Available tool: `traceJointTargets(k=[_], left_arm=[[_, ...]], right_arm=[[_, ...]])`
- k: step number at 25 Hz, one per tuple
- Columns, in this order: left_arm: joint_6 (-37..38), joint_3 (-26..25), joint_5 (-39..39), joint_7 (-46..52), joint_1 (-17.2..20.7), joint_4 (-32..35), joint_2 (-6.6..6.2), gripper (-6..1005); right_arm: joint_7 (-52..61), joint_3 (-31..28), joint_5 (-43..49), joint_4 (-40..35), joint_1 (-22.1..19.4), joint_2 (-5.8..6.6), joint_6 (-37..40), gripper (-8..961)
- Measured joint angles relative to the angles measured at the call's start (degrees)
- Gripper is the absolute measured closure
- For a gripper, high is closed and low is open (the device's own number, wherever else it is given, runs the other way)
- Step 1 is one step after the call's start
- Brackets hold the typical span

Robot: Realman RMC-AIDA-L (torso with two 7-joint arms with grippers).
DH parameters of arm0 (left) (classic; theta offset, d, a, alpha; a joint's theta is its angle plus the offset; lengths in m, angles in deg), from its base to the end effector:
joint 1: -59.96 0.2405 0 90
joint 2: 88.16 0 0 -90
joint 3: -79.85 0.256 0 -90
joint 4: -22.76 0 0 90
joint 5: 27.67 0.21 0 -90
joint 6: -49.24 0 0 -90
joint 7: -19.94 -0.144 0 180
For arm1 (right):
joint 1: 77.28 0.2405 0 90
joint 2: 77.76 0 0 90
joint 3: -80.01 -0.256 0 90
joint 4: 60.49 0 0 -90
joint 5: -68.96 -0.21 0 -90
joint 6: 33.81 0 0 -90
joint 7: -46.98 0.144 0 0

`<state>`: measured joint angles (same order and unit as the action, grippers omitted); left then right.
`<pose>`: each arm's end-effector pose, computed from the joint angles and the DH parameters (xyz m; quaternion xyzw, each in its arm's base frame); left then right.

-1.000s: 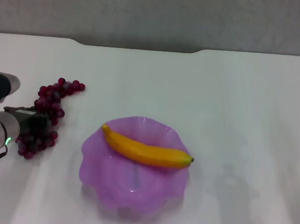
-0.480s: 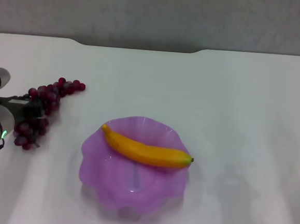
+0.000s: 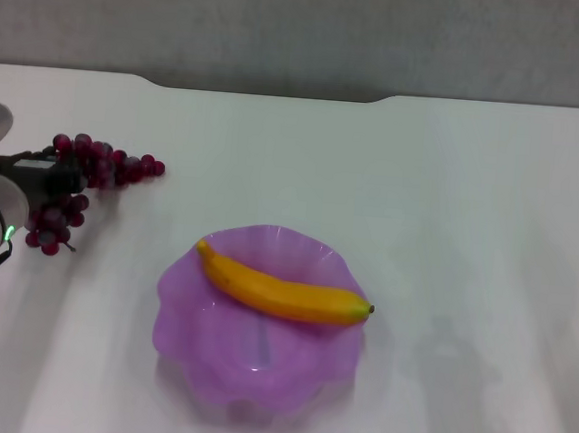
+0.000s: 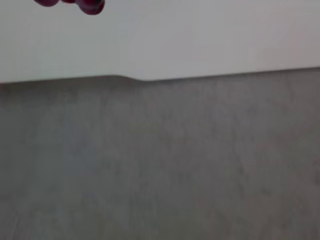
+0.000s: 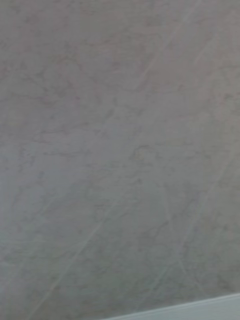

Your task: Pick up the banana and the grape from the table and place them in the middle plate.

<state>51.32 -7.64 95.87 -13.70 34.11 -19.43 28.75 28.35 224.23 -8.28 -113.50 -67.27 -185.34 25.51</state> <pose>-0.3073 0.4153 0.0014 -0.7140 -0.3933 -0.1139 0.5680 0.3006 0.2968 -0.0023 -0.6326 0.3022 0.3110 0.6417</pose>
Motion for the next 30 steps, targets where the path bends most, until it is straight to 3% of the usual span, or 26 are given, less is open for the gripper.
traceJointTargets(k=[8,10,21,22,30], left_arm=[[-0.54,0.99,-1.33,0.11,2.98,-9.44,-0.29,808],[-1.59,2.64,-1.34,0.02,6.07,-16.02,-0.35,807],[-11.52,2.8,-0.86,-1.95,12.05,-34.9,-0.46,806],[-14.82,2.93,-0.85,-2.23,13.9,-40.5,-0.44,806],[-18.52,7.35,-0.84,-3.58,20.03,-52.88,-0.36,808]], right_arm=[[0.0,0.01,-0.01,0.97,0.08,0.01,0.0,954],[0.05,0.01,-0.02,1.29,0.11,0.0,0.01,954],[5.33,-0.03,2.76,3.68,0.1,0.0,-0.01,954],[6.4,-0.13,3.67,4.12,0.1,0.0,-0.01,954],[9.36,-0.61,5.64,6.47,0.13,-0.37,0.7,954]])
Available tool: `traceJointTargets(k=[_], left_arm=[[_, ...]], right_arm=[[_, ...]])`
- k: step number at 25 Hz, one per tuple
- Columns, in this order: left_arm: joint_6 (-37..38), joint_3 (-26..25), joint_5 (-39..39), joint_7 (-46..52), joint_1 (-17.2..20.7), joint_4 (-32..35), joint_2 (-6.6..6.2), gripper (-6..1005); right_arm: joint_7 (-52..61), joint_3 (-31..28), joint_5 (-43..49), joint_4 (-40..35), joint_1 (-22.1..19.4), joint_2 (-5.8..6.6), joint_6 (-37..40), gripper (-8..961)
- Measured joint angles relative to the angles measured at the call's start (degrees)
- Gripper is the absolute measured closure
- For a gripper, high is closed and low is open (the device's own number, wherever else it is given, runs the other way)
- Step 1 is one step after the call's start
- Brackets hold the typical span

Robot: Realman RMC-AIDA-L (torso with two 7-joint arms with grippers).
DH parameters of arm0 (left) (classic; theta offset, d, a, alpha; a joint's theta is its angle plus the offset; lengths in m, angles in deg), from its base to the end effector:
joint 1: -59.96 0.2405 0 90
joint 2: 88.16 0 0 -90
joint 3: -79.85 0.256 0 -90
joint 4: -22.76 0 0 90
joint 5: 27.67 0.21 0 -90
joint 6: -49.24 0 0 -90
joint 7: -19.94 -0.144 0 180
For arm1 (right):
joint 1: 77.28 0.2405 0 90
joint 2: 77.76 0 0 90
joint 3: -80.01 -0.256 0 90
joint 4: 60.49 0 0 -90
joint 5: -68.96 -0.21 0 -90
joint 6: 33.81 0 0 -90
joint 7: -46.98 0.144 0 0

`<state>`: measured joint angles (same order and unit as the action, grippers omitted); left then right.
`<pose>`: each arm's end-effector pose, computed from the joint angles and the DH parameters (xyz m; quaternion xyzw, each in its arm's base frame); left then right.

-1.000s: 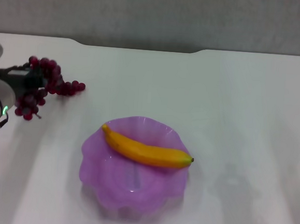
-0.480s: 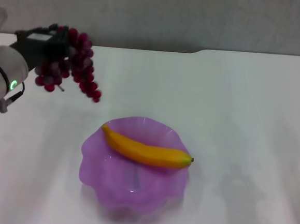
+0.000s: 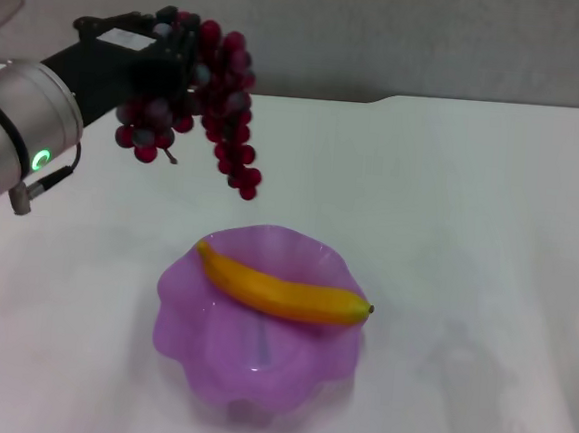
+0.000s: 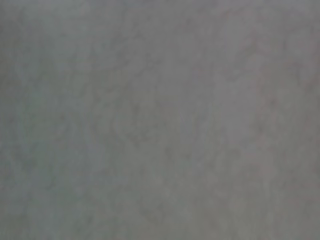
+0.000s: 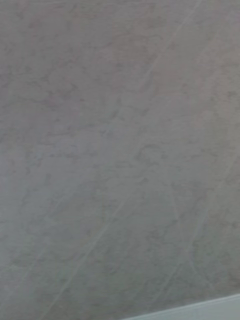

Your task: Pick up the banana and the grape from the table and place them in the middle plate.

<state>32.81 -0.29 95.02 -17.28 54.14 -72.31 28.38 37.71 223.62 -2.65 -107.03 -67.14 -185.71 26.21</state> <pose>-0.1442 0.3541 0.0464 -0.7969 -0.2433 -0.2781 0.4780 0.3183 0.2934 0.0000 -0.6375 0.3080 0.3227 0.6282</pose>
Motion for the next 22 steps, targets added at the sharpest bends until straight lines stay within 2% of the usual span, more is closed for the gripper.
traceJointTargets(k=[3,8,13,22], left_arm=[[-1.03,3.2,0.01,-0.87,2.84,-4.82,-0.09,811],[-2.12,7.7,0.01,-3.28,3.65,-6.64,-0.08,800],[-1.68,11.43,-0.49,-7.49,1.95,-2.86,0.05,788],[-1.65,12.61,-2.92,-8.65,-2.21,5.77,-0.03,767]], right_arm=[[0.14,-0.07,0.02,0.76,-0.07,-0.22,0.47,954],[0.37,-0.33,0.04,0.97,-0.28,-0.25,0.67,954],[0.4,-0.35,0.12,1.0,-0.11,-0.32,1.06,954],[0.23,-0.34,0.16,1.01,-1.08,-0.78,4.67,954]])
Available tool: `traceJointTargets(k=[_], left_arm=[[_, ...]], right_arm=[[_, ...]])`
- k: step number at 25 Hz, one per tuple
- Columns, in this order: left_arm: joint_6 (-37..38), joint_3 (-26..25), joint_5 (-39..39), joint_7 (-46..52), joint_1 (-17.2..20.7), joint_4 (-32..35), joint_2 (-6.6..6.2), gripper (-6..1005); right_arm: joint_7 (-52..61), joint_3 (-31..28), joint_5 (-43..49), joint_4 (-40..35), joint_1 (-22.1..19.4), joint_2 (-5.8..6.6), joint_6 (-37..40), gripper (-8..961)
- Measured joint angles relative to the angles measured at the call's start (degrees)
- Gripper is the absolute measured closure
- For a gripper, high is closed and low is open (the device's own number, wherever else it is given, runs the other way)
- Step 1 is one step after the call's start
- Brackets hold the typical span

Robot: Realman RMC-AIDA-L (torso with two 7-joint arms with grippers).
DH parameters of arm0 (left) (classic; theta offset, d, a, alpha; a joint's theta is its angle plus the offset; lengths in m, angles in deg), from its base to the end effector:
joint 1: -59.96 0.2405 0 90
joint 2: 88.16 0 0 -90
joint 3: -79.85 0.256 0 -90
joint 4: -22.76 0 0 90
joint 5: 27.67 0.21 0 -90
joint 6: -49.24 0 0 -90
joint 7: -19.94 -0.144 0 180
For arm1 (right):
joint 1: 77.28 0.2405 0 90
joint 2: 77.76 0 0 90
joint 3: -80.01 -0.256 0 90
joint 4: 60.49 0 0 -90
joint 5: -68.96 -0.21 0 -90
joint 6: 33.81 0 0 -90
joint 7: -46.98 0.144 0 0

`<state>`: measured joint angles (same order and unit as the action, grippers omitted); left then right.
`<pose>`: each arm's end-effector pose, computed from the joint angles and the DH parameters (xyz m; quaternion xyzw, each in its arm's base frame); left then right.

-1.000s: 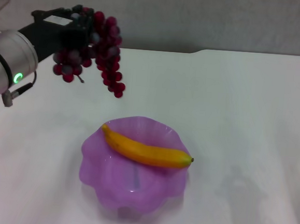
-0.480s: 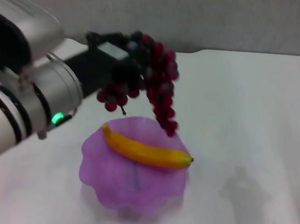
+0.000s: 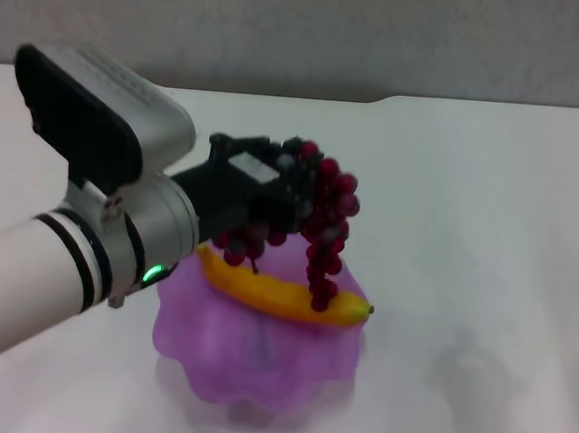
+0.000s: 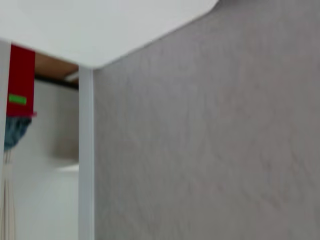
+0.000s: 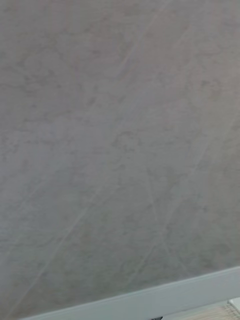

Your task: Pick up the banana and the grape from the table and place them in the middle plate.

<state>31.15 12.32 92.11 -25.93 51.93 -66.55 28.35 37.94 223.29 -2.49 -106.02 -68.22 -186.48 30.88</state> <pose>-0.1331 0.3273 -0.0362 -0.8791 -0.1947 -0.2155 0.3781 0.3199 0.2861 0.0075 -0.6151 0.2939 0.3377 0.6490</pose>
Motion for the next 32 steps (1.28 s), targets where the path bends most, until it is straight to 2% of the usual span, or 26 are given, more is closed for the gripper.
traceJointTargets(k=[5,16,21,24,30,32], left_arm=[[0.01,0.05,-0.57,-1.65,-0.33,4.02,0.15,756],[3.47,0.46,-0.63,-2.14,1.22,2.91,0.05,532],[11.14,1.64,-0.73,-5.34,4.16,-0.56,0.06,312],[16.46,2.77,-0.7,-6.63,4.88,-1.48,0.02,147],[28.88,4.76,-0.72,-6.32,6.38,-1.11,-0.01,266],[33.74,5.56,-0.7,-4.53,7.24,-0.61,-0.08,366]], right_arm=[[-0.22,-0.07,0.0,0.0,-0.3,-0.38,1.65,954],[-1.06,-0.15,0.0,0.0,-1.0,-0.35,2.13,954],[-1.33,-0.19,-0.01,0.03,-1.07,-0.34,2.13,954],[-1.33,-0.19,-0.01,0.07,-1.07,-0.34,2.14,954],[-1.33,-0.19,-0.01,0.24,-1.07,-0.35,2.13,954],[-1.33,-0.2,-0.01,0.52,-1.05,-0.35,2.13,954]])
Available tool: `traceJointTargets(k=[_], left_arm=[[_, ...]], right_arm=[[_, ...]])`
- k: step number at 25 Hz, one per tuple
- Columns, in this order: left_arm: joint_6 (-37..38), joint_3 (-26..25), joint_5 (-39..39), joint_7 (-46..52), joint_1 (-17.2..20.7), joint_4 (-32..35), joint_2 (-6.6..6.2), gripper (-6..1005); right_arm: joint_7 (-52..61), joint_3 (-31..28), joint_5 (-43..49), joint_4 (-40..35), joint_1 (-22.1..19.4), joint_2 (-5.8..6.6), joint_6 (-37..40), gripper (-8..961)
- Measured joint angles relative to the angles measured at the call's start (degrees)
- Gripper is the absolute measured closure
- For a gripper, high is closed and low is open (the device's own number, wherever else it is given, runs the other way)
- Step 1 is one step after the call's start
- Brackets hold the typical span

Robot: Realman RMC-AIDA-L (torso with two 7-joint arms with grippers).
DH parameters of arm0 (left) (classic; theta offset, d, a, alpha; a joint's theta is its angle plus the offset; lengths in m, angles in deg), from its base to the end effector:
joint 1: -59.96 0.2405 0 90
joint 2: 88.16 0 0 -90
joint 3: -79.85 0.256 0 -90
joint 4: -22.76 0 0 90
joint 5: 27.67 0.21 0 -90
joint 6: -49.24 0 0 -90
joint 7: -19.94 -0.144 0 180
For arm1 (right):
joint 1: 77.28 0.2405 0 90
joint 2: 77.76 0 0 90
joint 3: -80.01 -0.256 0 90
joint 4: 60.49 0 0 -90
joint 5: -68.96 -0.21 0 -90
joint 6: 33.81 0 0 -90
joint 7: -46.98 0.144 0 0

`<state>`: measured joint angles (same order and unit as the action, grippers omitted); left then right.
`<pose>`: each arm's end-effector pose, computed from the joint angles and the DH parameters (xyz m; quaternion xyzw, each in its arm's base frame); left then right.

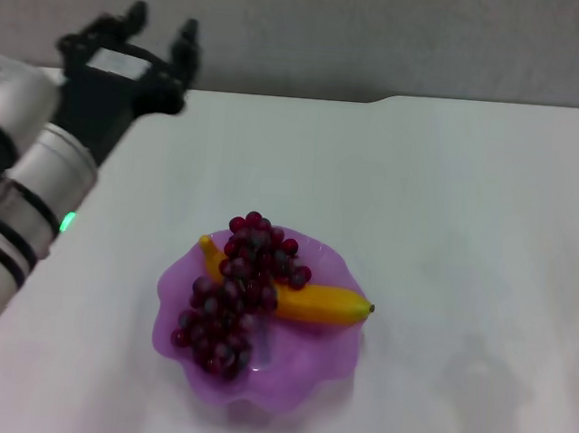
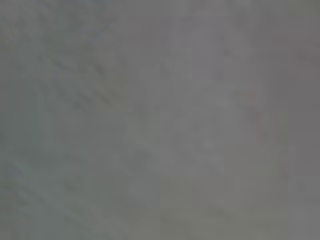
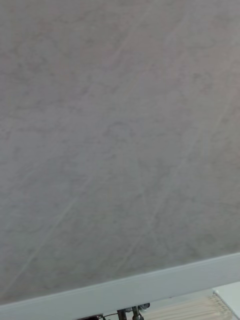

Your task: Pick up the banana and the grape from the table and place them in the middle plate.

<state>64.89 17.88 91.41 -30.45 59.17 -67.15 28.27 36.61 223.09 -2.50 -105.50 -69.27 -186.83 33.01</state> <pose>-0.1488 0.3258 0.0148 -0.7426 -0.1707 -0.2931 0.5775 0.3238 0.2794 0.0112 -0.6063 0.2828 0.3323 0.6649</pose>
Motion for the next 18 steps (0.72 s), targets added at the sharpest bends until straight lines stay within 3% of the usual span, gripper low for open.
traceJointTargets(k=[3,11,15,18], left_arm=[[5.38,0.35,1.75,6.02,1.16,1.06,-0.41,516],[14.43,-0.08,14.57,27.75,1.65,9.54,-1.24,710],[22.51,-0.55,25.73,46.37,1.57,16.92,-3.15,823],[33.14,-1.18,34.34,59.69,0.72,25.82,-4.45,921]], right_arm=[[0.0,-0.04,0.0,0.38,0.0,-0.12,-0.01,954],[0.0,-0.26,0.0,0.98,-0.02,-0.45,-0.03,954],[0.0,-0.26,0.0,1.0,-0.02,-0.52,-0.03,954],[-0.31,-0.32,-0.09,1.5,-0.02,-0.61,-0.03,954]])
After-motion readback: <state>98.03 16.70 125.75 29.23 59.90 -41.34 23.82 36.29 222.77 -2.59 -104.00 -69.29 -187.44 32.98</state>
